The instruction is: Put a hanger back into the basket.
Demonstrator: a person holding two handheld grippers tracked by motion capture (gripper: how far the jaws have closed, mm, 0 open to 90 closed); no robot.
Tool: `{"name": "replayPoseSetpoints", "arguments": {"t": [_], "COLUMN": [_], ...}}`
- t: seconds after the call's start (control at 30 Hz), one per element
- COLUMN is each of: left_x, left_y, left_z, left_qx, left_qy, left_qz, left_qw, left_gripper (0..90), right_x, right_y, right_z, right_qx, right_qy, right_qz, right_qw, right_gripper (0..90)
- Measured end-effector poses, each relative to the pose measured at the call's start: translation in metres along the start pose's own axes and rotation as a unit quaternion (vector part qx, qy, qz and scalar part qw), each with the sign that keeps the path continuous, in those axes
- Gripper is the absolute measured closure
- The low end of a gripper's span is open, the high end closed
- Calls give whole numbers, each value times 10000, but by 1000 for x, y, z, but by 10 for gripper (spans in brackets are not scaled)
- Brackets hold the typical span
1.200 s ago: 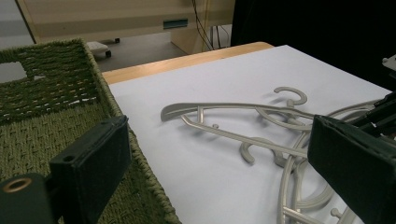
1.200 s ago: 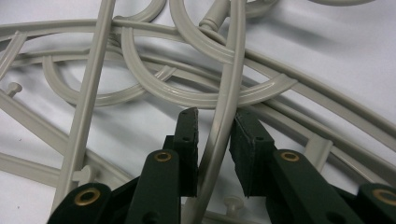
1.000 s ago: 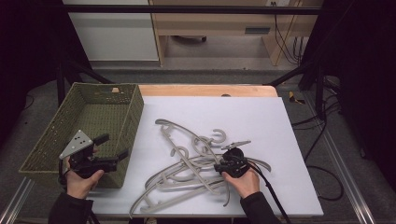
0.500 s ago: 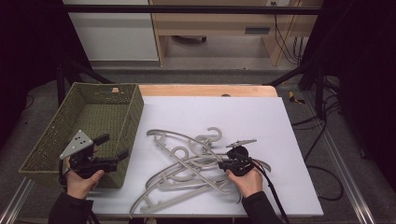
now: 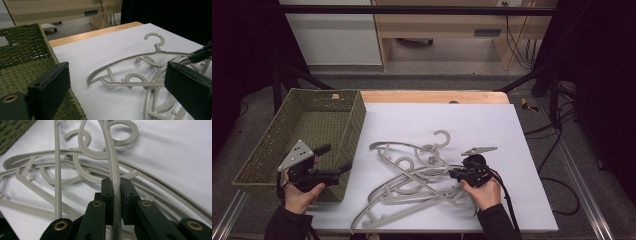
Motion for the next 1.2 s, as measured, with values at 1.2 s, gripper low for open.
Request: {"name": "replayPoseSetpoints", "arguments": {"t": [1.2], "left_x": [-62], "left_y": [33], "left_z": [-2], "left_qx": [1159], "left_qy": [1245], "left_qz": [1059], "left_qw": [9797], "left_gripper": [147], "right_x": [27], "right_y": [-43], "right_z": [-1], "right_qx": [171], "right_qy": [-1548], "right_qz": [-1499], "right_qw": [9764], "right_gripper": [827]}}
Point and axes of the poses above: each handheld gripper's, and its own axes: y roughly forward along the jaws, z roughly out of its underside, x roughly to its left, the point moved 2 cm from there along y, roughly forward along the jaws, and after that the axes turned 5 degrees about y, right-handed, at the moved point
